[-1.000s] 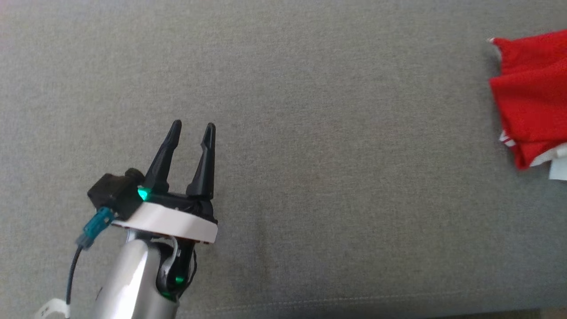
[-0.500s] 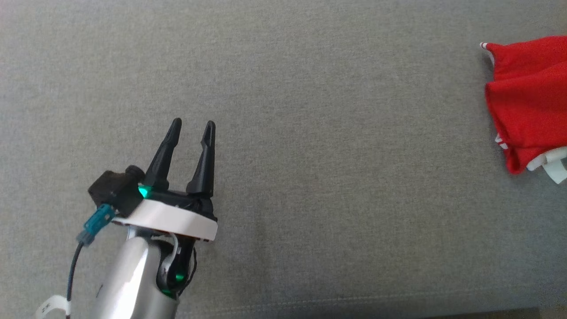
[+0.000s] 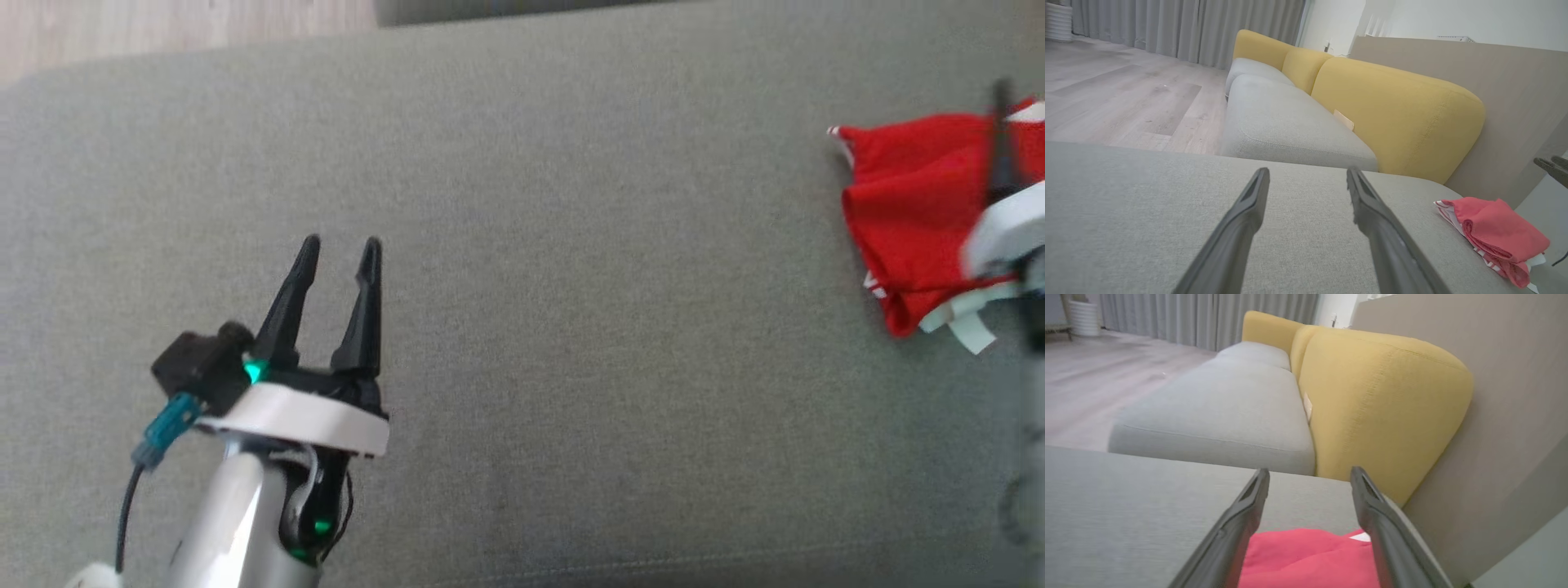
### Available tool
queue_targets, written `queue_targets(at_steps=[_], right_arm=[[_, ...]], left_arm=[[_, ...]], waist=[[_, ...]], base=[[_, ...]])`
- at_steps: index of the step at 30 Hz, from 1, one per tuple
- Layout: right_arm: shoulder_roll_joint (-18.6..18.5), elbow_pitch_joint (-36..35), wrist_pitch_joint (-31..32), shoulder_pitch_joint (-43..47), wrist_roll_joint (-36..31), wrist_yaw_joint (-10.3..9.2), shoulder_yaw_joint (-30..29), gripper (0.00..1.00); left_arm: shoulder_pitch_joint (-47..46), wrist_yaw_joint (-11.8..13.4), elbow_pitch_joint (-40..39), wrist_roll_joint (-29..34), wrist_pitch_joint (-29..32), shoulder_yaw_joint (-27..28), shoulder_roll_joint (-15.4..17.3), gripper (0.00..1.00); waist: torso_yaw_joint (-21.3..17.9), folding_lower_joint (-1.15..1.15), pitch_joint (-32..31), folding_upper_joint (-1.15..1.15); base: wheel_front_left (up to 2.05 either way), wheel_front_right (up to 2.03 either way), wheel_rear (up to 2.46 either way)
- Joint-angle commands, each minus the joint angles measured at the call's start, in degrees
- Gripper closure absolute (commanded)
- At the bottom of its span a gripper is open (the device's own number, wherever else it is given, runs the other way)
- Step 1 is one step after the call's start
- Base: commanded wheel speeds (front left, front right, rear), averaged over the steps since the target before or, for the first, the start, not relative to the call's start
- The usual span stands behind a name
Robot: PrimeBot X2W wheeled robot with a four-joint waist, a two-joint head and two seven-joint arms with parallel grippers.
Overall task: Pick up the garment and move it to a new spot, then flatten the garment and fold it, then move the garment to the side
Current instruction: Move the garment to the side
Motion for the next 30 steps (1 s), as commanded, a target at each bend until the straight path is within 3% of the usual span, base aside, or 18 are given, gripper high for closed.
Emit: queue_targets(at_steps=[1, 6, 11, 21, 30], right_arm=[[1.56, -3.27, -0.72, 1.19, 0.97, -0.05, 1.92, 0.0], [8.81, -7.65, -3.62, 6.82, 4.45, -0.05, 3.85, 0.0], [12.08, -9.89, -7.39, 12.92, 9.29, -0.05, 6.75, 0.0], [12.87, -9.45, -14.53, 22.22, 18.75, -0.05, 11.57, 0.0], [12.88, -8.76, -17.06, 25.95, 20.64, -0.05, 13.1, 0.0]], left_arm=[[-0.15, 0.43, -2.15, -0.28, -0.69, 2.25, 0.21, 0.0], [1.86, 0.94, -2.91, -0.29, -0.69, 3.1, 0.21, 0.0], [3.81, 1.75, -3.55, -0.7, -0.69, 3.74, 0.21, 0.0], [7.86, 3.38, -4.8, -0.08, -0.69, 3.7, 0.21, 0.0], [10.09, 4.51, -6.04, 1.27, -0.69, 3.73, 0.21, 0.0]], waist=[[-0.04, 0.0, -2.05, 0.0], [0.36, 0.0, -5.3, 0.0], [0.83, 0.0, -7.63, 0.0], [1.3, 0.0, -10.12, 0.0], [1.28, 0.0, -10.99, 0.0]], base=[[0.0, 0.0, 0.0], [0.0, 0.0, 0.0], [0.0, 0.0, 0.0], [0.0, 0.0, 0.0], [0.0, 0.0, 0.0]])
